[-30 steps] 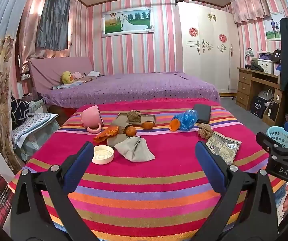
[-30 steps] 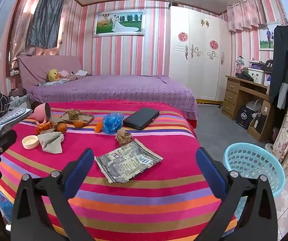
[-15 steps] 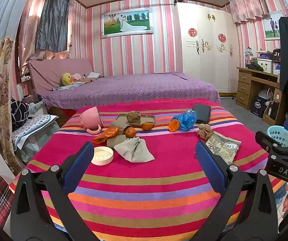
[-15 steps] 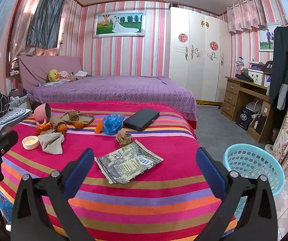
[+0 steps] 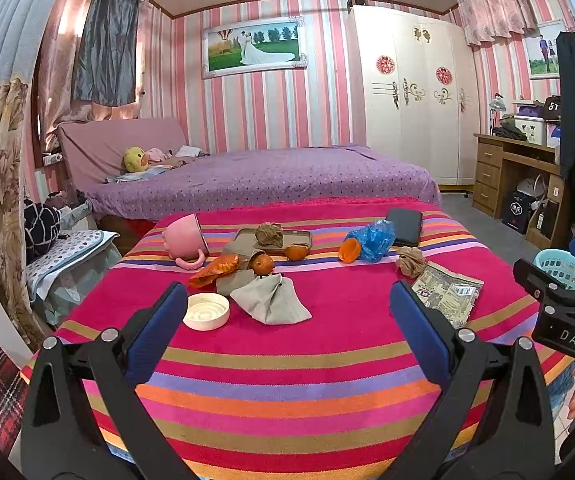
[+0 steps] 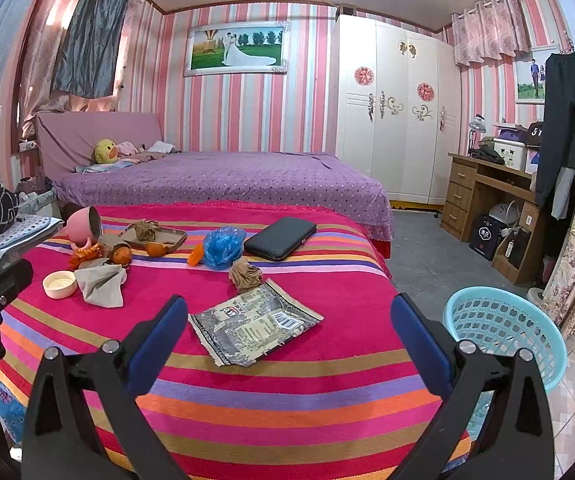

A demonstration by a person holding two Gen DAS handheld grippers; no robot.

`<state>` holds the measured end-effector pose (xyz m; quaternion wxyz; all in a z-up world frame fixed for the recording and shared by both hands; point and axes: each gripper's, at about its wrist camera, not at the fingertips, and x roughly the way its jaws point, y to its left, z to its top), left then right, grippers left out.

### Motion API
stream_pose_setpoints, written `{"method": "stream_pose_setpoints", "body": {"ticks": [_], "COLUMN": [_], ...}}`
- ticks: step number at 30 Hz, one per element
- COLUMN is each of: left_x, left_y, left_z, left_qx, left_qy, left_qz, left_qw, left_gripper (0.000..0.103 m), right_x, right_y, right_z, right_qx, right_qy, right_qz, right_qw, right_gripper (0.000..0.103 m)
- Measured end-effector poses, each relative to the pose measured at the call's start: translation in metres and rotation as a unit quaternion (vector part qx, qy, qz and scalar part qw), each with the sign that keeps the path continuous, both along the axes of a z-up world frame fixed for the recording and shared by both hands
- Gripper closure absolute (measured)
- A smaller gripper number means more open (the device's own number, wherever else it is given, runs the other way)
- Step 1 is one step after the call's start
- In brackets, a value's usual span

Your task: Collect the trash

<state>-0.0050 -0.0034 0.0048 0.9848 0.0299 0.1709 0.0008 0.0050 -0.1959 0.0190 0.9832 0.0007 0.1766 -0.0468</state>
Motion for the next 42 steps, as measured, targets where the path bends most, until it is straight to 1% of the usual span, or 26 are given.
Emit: {"method": "stream_pose_setpoints", "body": {"ticks": [15, 42], "left_x": [0.0001, 0.0027], "left_y": [0.0035, 0.0070], "left_z": [-0.0017, -0.0038], "left_qx": [0.003, -0.001], "left_qy": [-0.001, 0.011], "left_qz": [0.001, -0.005], "left_qw": [1.0000, 0.9999], "left_gripper": [0.005, 0.005], "right_x": [0.0002, -0.0007], "right_y": [0.0010, -0.0015], "right_z": [-0.0007, 0.0011], "right_qx": [-0.001, -0.001], "right_qy": [0.001, 0.002], "right_qz": [0.000, -0.001], "right_qw": [1.000, 1.000], "right_gripper": [0.004, 0.004]}}
